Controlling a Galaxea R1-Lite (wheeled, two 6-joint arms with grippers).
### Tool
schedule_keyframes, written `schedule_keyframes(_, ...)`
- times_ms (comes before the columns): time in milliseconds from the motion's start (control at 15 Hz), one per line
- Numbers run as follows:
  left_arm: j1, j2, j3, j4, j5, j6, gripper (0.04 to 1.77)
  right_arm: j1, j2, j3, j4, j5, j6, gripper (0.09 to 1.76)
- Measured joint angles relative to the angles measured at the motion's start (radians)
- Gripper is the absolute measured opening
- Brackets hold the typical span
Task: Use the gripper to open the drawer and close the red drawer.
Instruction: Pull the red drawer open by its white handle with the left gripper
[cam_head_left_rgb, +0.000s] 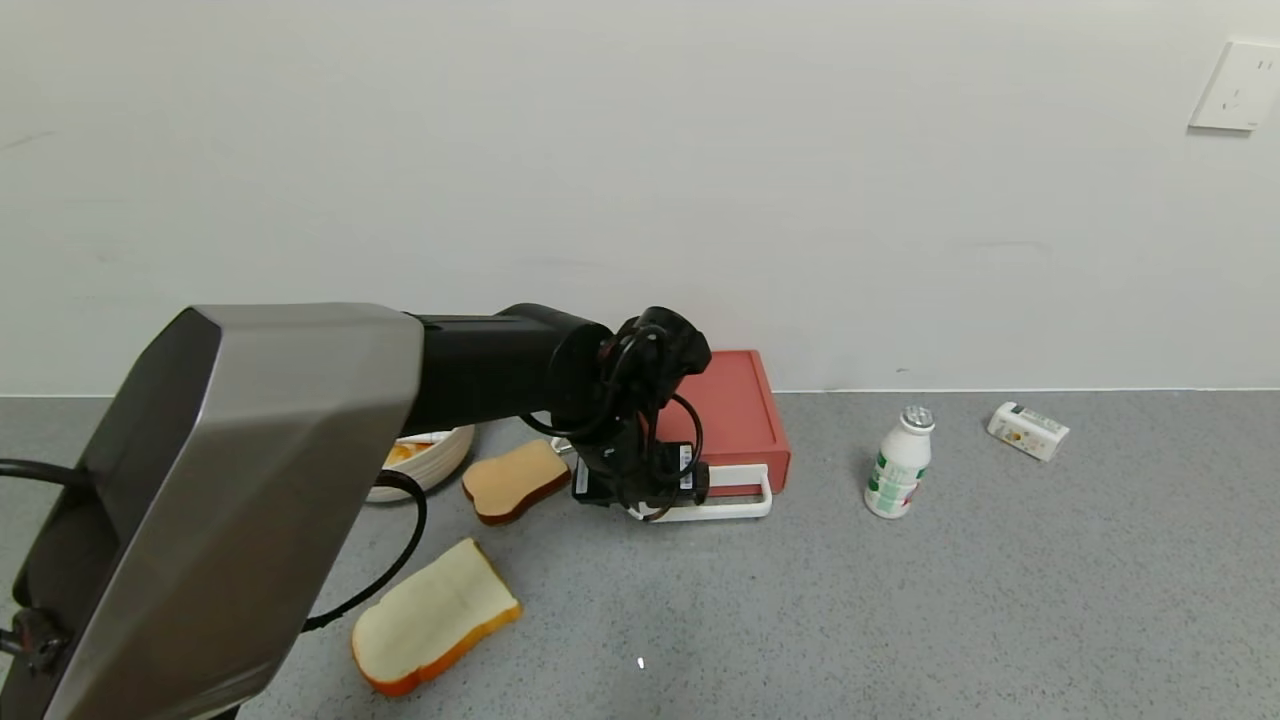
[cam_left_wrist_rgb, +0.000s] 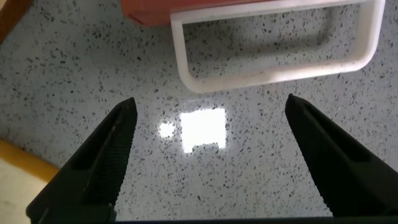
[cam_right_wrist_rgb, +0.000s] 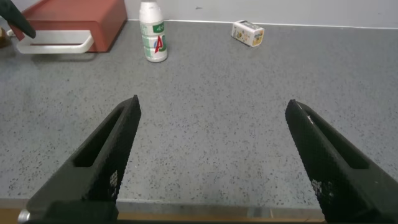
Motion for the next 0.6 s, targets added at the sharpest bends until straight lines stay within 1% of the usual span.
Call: schedule_keyframes(600, 0.018, 0.068, -0.007, -0.105, 0.01, -0.002, 1.72, 0.0, 0.0, 0.0, 0.0, 0.0, 0.0, 1.71)
